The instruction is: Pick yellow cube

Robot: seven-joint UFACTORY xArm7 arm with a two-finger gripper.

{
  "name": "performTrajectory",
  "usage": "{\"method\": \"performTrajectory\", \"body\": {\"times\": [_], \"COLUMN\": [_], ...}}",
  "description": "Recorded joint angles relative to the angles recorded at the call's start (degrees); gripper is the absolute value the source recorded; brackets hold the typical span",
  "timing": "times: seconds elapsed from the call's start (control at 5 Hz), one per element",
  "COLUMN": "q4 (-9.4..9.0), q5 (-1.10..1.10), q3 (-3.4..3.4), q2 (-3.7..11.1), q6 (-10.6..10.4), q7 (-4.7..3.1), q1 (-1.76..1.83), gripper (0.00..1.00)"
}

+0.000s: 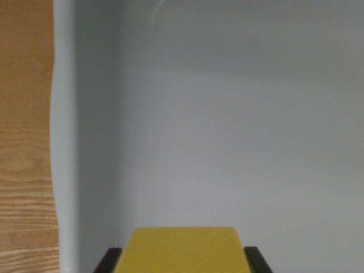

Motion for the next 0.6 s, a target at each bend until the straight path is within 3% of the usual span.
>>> {"method": "performTrajectory", "body": {"times": [0.2,0.4,0.6], "q4": [1.15,1.15,2.15], "q5": [0.15,0.15,0.29], "q3": [0.03,0.03,0.06], "q2": [-0.78,-0.78,-1.46], "q6": [1.91,1.91,3.58], "q7": [-0.02,-0.02,-0.04], "q1": [-0.06,-0.06,-0.11], "gripper": [1.00,1.00,1.00]}}
